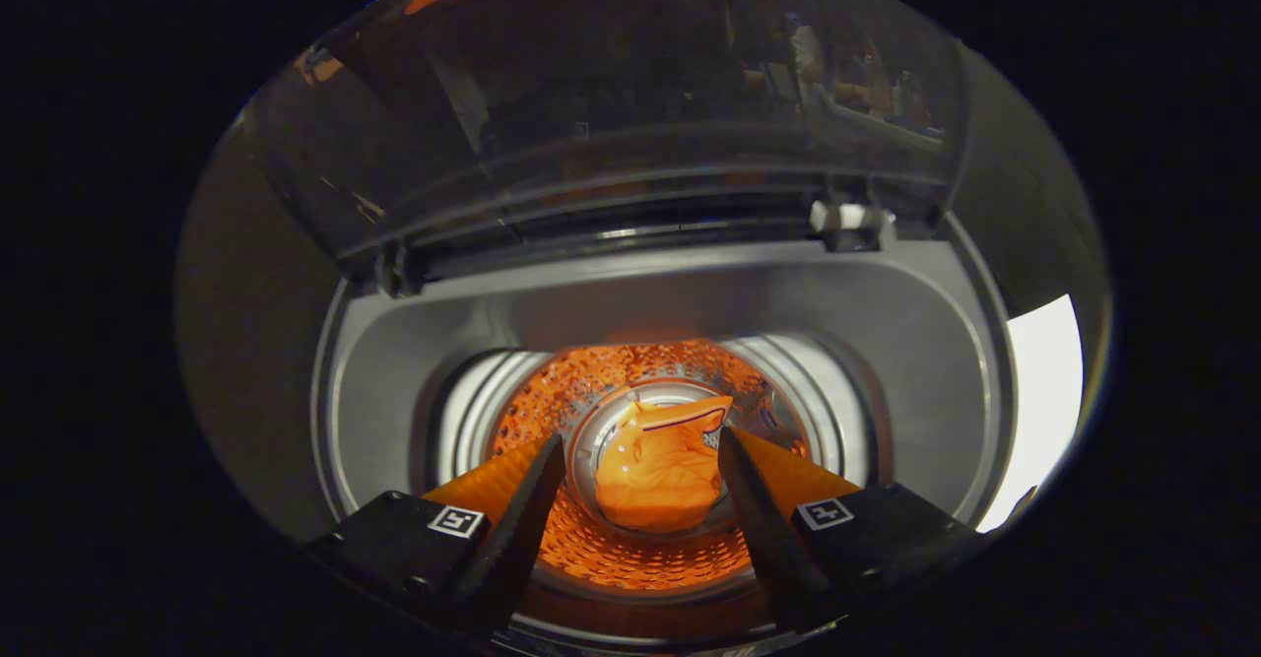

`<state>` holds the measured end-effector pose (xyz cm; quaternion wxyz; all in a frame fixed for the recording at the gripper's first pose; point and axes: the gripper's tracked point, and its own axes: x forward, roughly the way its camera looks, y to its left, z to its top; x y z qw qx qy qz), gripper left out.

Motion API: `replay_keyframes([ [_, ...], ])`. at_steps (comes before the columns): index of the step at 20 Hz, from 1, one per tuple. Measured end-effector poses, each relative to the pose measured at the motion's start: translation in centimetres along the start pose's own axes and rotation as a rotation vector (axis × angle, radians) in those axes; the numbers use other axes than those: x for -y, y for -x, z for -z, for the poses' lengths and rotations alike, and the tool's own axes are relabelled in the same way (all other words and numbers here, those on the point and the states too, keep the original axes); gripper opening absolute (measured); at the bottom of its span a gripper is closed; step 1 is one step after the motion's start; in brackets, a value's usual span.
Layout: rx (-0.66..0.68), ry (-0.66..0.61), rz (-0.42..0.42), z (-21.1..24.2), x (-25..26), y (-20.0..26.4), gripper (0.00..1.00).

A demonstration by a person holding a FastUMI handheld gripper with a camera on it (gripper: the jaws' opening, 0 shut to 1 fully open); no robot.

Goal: Put the clothes into the washing machine and then close the washing machine lid.

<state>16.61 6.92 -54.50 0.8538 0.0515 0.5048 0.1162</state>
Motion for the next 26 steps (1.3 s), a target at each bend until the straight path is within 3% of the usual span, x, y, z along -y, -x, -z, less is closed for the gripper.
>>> replay_keyframes([
  [6, 0.447, 0.009, -0.056, -13.3, -4.1, 14.2, 0.98],
  [11, 0.649, 0.116, -0.075, -23.9, -7.4, 24.2, 0.98],
  [17, 0.676, 0.190, -0.025, -32.9, -9.7, 21.0, 0.98],
  [26, 0.506, 0.156, 0.021, -33.5, -9.1, 11.8, 0.99],
])
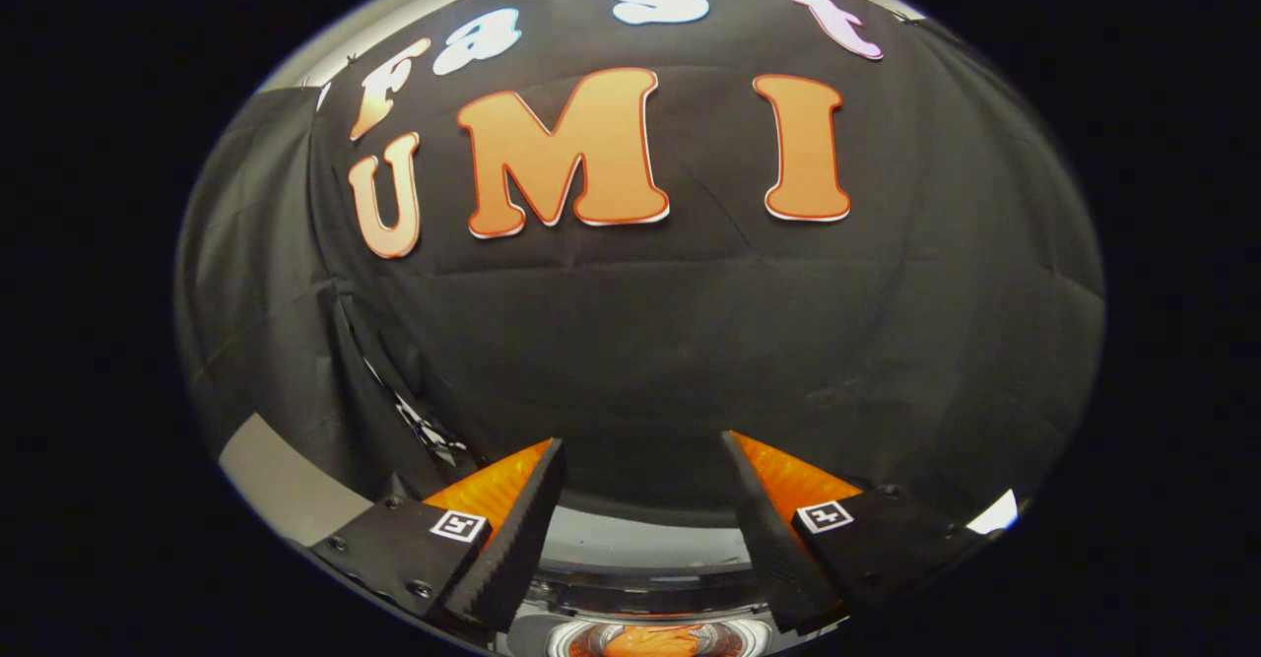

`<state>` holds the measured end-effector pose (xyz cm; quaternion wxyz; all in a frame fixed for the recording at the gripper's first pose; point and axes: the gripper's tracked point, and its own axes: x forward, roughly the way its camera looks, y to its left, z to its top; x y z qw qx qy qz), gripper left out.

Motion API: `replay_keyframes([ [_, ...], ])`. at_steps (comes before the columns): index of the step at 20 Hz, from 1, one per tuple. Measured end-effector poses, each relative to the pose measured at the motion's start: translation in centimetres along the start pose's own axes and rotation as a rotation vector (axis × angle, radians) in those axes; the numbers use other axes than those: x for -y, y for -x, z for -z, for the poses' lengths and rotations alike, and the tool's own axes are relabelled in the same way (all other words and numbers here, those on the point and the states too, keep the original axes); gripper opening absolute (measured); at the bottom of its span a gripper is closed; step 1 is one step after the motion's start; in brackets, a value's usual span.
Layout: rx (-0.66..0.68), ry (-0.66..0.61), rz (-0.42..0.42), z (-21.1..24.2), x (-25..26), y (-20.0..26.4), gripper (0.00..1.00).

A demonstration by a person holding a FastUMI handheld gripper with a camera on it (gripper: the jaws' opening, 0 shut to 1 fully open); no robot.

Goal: Put the clothes into the washing machine and then close the washing machine lid.

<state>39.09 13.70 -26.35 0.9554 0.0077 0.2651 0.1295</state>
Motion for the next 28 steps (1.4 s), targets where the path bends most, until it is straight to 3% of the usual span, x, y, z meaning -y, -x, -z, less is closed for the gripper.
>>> replay_keyframes([
  [6, -0.091, 0.012, -0.011, 5.7, -0.3, -0.7, 0.99],
  [7, -0.041, 0.033, 0.009, 5.1, 0.2, -1.2, 1.00],
  [20, -0.018, 0.012, -0.005, 5.4, 0.0, 0.1, 0.99],
  [28, 0.051, 0.021, -0.012, 7.1, -0.4, 4.5, 0.99],
])
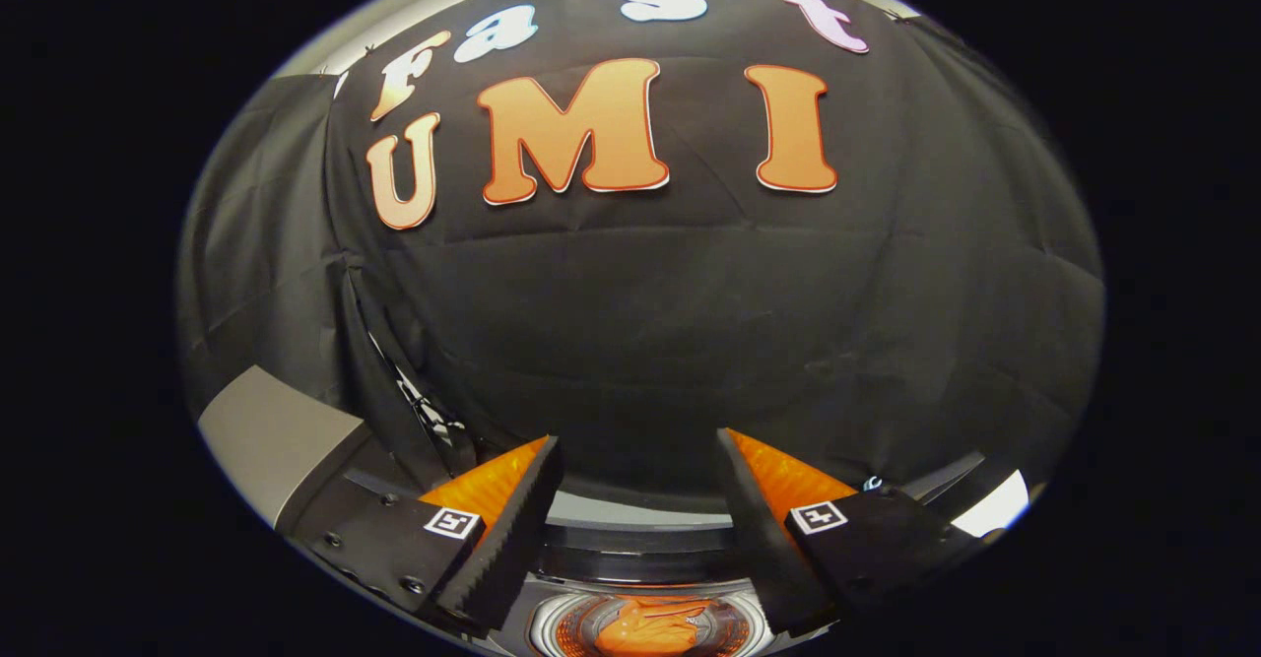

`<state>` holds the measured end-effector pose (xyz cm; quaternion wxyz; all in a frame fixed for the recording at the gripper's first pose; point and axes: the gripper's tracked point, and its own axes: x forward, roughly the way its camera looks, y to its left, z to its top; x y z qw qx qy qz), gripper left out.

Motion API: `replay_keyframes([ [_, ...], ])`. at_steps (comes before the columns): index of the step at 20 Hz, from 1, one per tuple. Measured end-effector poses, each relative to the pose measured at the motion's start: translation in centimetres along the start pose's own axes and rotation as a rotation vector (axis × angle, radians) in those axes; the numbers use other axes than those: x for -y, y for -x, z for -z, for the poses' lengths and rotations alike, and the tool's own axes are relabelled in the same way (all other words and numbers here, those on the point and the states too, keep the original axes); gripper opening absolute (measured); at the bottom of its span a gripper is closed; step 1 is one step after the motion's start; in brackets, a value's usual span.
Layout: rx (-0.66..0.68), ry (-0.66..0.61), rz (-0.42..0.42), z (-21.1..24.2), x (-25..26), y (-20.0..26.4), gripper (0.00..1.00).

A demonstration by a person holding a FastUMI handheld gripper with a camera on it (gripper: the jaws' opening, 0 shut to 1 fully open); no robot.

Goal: Put the clothes into the washing machine and then close the washing machine lid.

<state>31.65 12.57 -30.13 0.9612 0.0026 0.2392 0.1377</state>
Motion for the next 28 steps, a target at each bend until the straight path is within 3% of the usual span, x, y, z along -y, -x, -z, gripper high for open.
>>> replay_keyframes([
  [6, -0.007, 0.001, 0.006, 2.4, -0.4, 3.8, 0.99],
  [16, -0.019, -0.050, 0.061, 11.2, -0.6, 11.5, 0.98],
  [21, 0.004, -0.064, 0.091, 10.9, 0.3, 13.1, 0.98],
  [28, 0.090, -0.070, 0.063, 4.9, -1.2, 15.2, 0.97],
])
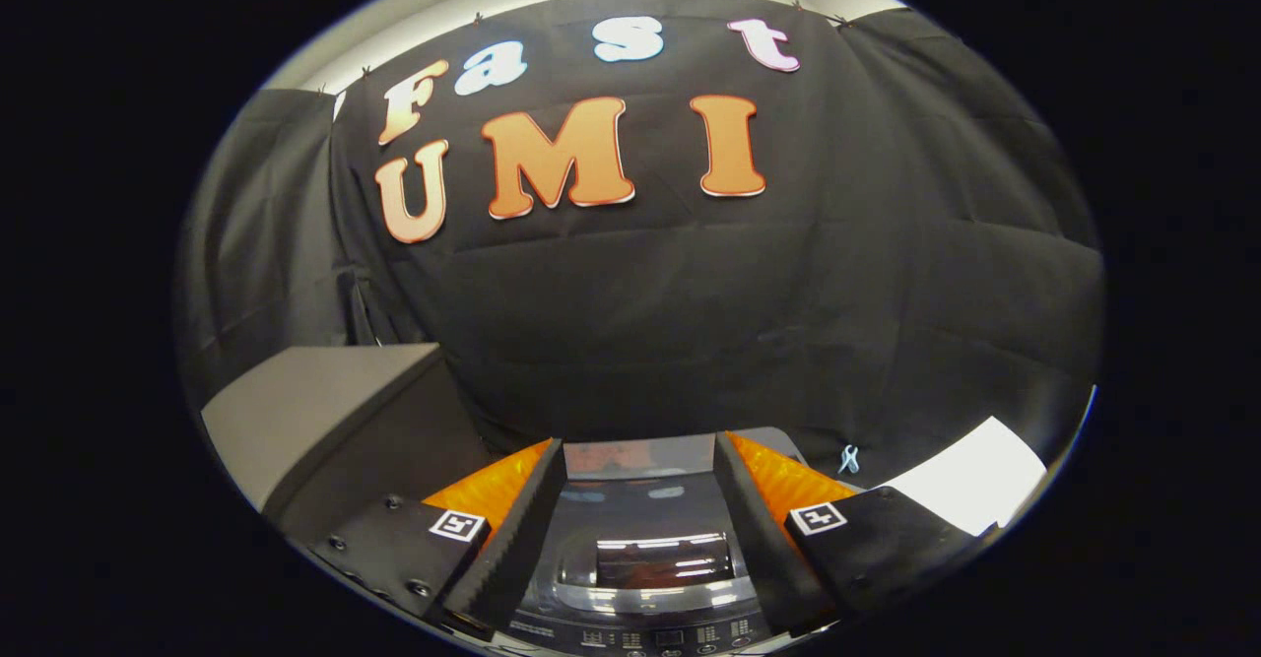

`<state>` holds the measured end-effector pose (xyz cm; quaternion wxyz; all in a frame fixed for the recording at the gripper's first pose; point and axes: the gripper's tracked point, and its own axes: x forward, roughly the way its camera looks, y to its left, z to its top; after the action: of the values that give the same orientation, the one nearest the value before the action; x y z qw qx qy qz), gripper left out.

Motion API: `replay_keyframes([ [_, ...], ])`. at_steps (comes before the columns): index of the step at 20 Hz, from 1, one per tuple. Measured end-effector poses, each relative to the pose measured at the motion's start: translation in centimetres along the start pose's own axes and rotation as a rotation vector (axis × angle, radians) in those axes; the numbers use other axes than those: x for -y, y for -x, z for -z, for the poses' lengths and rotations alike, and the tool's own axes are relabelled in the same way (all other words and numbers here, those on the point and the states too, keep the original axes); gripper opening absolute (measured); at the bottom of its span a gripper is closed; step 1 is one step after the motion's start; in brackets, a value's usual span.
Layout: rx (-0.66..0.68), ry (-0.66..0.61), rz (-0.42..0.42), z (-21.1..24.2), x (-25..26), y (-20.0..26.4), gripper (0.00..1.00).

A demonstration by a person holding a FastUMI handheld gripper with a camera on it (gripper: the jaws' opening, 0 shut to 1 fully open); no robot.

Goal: Put the clothes into the washing machine and then close the washing machine lid.

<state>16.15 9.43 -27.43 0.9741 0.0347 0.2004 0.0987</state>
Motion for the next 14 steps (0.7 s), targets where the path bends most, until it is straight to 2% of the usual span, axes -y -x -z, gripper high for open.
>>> replay_keyframes([
  [3, 0.047, 0.013, 0.009, -2.8, -0.7, 2.4, 0.97],
  [9, 0.155, -0.043, 0.010, -9.2, -2.9, 9.2, 0.97],
  [14, 0.240, -0.047, 0.036, -14.0, -2.0, 15.3, 0.96],
])
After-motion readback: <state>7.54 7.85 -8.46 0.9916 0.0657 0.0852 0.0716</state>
